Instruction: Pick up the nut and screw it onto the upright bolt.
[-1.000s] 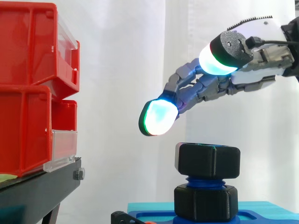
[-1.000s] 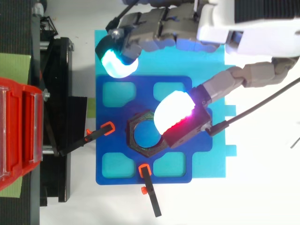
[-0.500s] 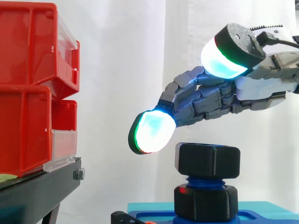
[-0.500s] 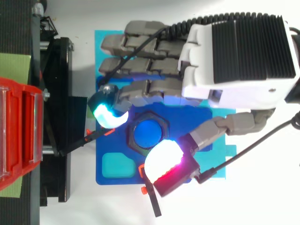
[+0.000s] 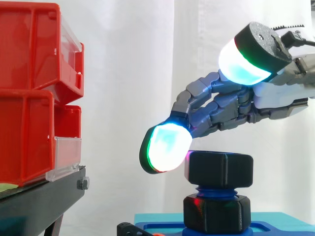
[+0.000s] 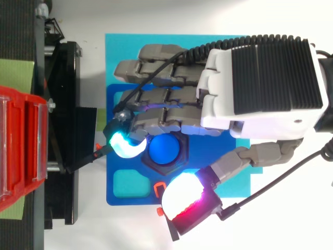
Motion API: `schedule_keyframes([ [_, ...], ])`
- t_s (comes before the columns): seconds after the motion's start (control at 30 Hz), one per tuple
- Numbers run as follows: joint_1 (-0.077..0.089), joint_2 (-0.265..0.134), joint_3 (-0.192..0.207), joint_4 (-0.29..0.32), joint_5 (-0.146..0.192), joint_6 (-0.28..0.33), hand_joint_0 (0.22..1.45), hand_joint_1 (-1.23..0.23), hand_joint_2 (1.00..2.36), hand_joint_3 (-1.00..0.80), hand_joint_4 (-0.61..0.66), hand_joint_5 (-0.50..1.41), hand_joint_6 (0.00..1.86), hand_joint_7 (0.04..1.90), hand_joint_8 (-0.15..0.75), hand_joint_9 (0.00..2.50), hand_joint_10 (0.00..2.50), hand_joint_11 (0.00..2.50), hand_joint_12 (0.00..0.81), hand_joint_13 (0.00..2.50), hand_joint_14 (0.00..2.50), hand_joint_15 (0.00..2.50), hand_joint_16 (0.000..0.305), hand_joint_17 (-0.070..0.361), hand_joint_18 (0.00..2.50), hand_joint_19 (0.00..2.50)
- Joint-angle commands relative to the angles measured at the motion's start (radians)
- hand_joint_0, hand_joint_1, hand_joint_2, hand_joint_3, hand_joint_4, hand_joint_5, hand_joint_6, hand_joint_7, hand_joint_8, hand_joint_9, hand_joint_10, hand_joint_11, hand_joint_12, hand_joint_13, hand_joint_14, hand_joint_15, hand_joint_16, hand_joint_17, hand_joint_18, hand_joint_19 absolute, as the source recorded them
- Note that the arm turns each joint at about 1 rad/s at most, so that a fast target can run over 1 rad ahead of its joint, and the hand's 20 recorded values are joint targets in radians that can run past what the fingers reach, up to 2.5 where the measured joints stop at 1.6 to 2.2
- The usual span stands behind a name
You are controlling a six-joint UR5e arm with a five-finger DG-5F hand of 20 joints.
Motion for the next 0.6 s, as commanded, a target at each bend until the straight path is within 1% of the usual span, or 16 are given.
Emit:
schedule_keyframes([
  [0.0,0.000,0.001,-0.004,0.000,-0.003,0.000,0.48,-0.20,1.00,-0.50,0.20,-0.14,0.50,0.72,0.239,0.43,0.00,0.00,0.287,0.18,0.00,0.00,0.033,0.074,0.00,0.00],
  [0.13,-0.003,0.001,-0.004,0.000,-0.005,0.000,0.48,-0.21,1.00,-0.50,0.26,-0.11,0.50,0.80,0.263,0.52,0.00,0.00,0.274,0.24,0.00,0.00,0.030,0.068,0.00,0.00],
  [0.17,-0.006,-0.001,-0.004,0.000,-0.006,0.000,0.48,-0.22,1.00,-0.50,0.27,-0.10,0.50,0.81,0.266,0.54,0.00,0.00,0.270,0.26,0.00,0.00,0.029,0.066,0.00,0.00],
  [0.2,-0.007,0.001,-0.006,0.000,-0.006,0.000,0.49,-0.22,1.00,-0.50,0.28,-0.09,0.50,0.84,0.277,0.61,0.00,0.00,0.263,0.28,0.00,0.00,0.028,0.063,0.00,0.00],
  [0.33,-0.013,0.001,-0.004,-0.002,-0.011,0.000,0.49,-0.25,1.00,-0.50,0.30,-0.08,0.50,0.89,0.279,0.65,0.00,0.00,0.256,0.33,0.00,0.00,0.026,0.058,0.00,0.00],
  [0.5,-0.026,0.001,-0.006,-0.005,-0.014,-0.003,0.50,-0.26,1.00,-0.50,0.31,-0.05,0.50,0.96,0.278,0.70,0.00,0.00,0.249,0.39,0.00,0.00,0.024,0.055,0.00,0.00],
  [0.57,-0.038,0.001,-0.004,-0.005,-0.019,-0.003,0.50,-0.28,1.00,-0.50,0.31,-0.04,0.50,1.01,0.280,0.72,0.00,0.00,0.244,0.40,0.00,0.00,0.024,0.053,0.02,0.00],
])
